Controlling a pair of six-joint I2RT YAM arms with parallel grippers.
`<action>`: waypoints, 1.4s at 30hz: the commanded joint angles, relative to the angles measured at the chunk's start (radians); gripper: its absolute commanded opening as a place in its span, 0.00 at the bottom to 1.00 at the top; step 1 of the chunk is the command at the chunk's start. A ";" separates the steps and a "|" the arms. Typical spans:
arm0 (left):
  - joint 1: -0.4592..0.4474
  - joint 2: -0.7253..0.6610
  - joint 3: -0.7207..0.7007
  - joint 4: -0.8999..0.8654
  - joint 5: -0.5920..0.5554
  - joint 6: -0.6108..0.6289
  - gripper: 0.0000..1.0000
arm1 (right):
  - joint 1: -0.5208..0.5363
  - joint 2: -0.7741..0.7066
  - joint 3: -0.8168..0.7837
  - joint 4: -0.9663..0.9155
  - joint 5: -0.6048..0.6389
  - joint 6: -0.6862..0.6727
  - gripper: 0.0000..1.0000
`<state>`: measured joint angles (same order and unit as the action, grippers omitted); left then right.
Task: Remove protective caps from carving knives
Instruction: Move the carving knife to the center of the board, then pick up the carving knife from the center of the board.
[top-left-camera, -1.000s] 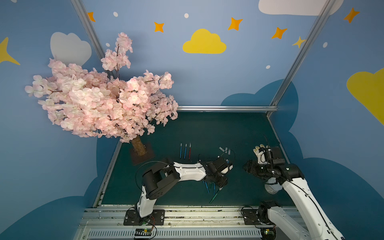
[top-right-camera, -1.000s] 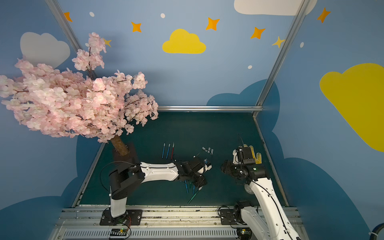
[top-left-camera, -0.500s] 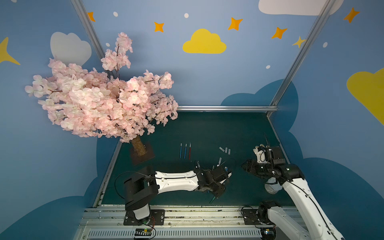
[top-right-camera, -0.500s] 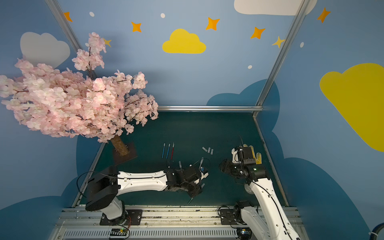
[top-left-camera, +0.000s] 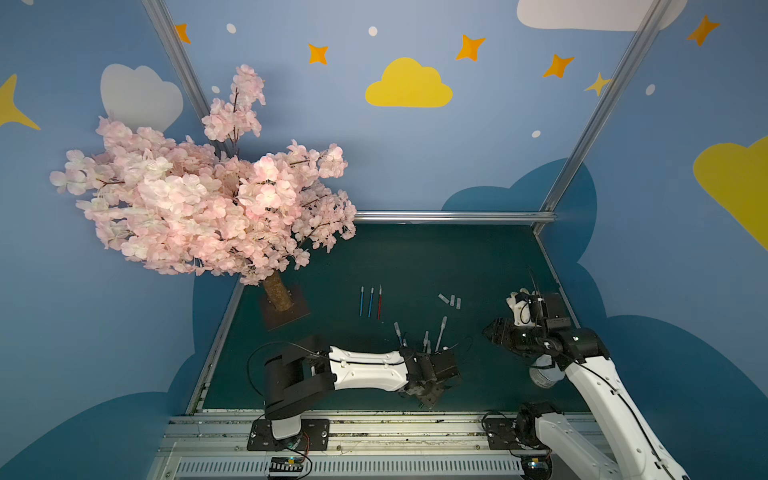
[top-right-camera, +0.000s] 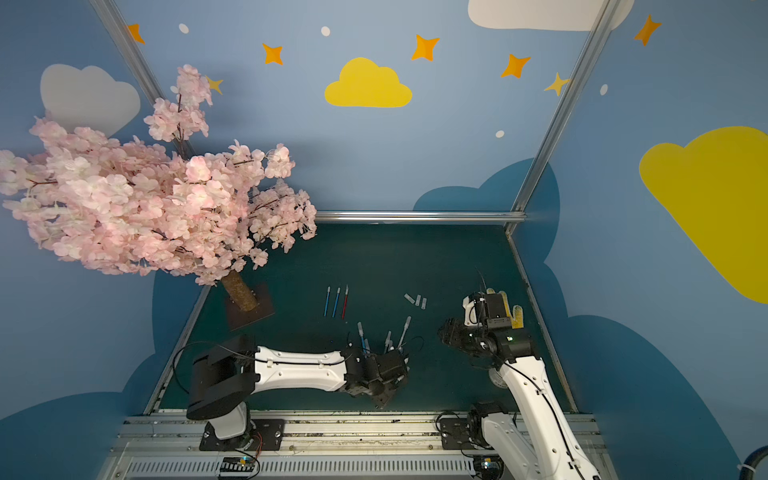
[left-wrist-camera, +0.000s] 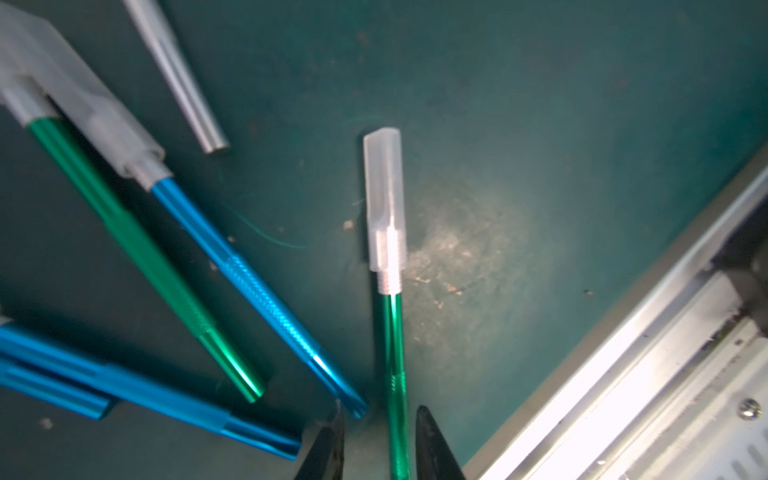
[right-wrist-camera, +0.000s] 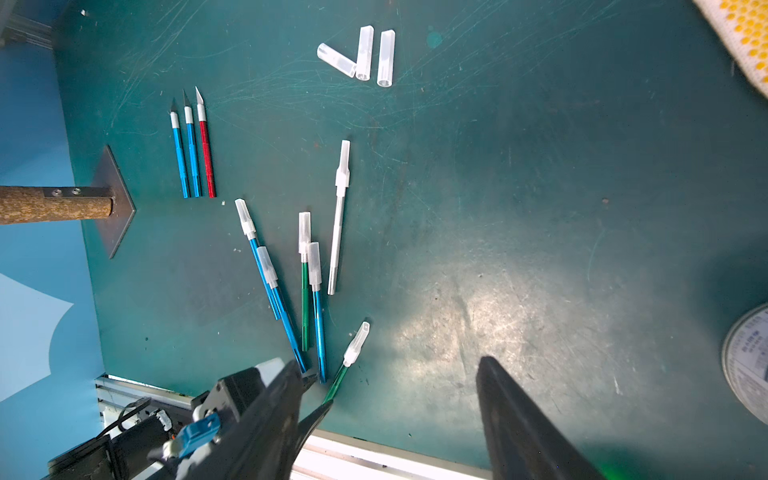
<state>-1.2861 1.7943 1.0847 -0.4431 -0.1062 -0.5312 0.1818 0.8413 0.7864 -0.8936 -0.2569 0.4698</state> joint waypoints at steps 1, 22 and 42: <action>-0.003 0.011 0.029 -0.044 -0.024 -0.016 0.31 | -0.004 -0.011 -0.004 0.008 -0.015 -0.008 0.67; -0.013 0.068 0.047 -0.067 -0.001 -0.019 0.22 | -0.004 -0.017 -0.008 0.008 -0.009 -0.008 0.67; 0.007 -0.023 0.014 0.017 0.031 -0.054 0.09 | 0.000 0.026 -0.059 0.108 -0.146 0.046 0.66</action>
<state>-1.2903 1.8263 1.1187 -0.4648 -0.1097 -0.5655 0.1818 0.8536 0.7444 -0.8318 -0.3435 0.4927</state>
